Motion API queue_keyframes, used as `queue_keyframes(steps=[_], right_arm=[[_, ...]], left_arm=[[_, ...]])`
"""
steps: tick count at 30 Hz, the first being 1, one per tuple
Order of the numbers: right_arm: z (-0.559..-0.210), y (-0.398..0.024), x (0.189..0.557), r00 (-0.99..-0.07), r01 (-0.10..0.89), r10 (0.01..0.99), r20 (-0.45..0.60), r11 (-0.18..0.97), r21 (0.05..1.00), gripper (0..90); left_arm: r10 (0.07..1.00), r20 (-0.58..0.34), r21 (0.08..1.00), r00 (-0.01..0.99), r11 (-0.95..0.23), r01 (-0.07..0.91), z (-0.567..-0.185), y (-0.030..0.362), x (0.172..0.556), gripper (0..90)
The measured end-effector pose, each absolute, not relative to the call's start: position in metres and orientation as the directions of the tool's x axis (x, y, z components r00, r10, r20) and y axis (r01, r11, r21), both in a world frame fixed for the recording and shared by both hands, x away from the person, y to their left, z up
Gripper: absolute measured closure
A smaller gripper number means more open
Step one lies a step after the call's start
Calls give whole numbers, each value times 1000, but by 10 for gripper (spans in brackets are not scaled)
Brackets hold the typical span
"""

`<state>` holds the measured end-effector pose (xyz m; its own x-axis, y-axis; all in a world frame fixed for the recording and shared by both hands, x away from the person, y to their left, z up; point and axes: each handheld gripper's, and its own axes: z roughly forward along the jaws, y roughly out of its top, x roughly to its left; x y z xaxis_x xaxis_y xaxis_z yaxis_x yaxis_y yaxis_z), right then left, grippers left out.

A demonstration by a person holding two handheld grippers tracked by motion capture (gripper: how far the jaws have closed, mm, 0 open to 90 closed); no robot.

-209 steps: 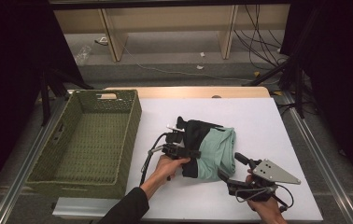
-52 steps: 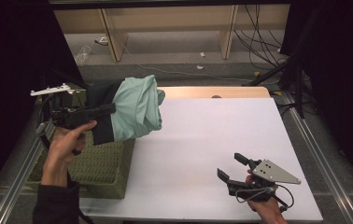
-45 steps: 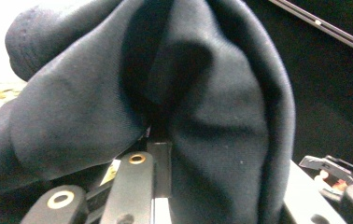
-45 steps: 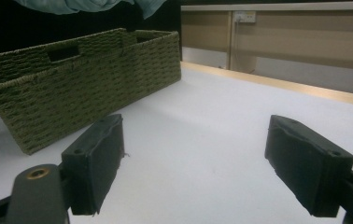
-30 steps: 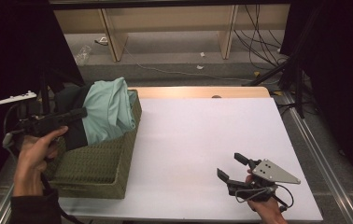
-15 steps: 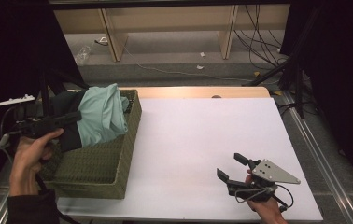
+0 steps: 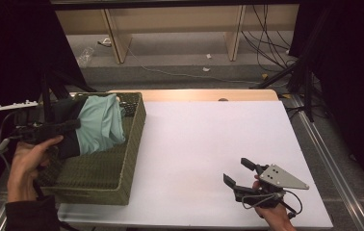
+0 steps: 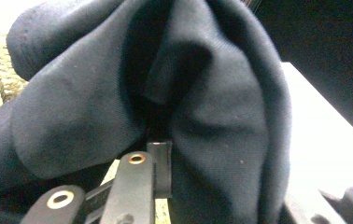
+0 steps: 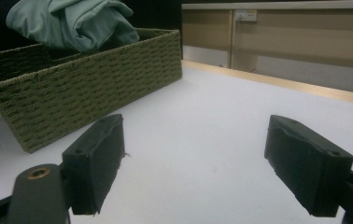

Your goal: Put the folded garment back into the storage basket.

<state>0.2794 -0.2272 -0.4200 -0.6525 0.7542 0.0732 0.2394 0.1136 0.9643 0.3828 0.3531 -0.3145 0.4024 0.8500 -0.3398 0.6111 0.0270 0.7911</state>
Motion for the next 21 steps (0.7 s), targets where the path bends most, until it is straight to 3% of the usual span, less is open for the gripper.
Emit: queue_keyframes(steps=[21], right_arm=[[-420, -227, 279, -653, 239, 754, 74, 113, 964, 209]], left_arm=[[866, -335, 707, 372, -30, 706, -348, 354, 405, 688]])
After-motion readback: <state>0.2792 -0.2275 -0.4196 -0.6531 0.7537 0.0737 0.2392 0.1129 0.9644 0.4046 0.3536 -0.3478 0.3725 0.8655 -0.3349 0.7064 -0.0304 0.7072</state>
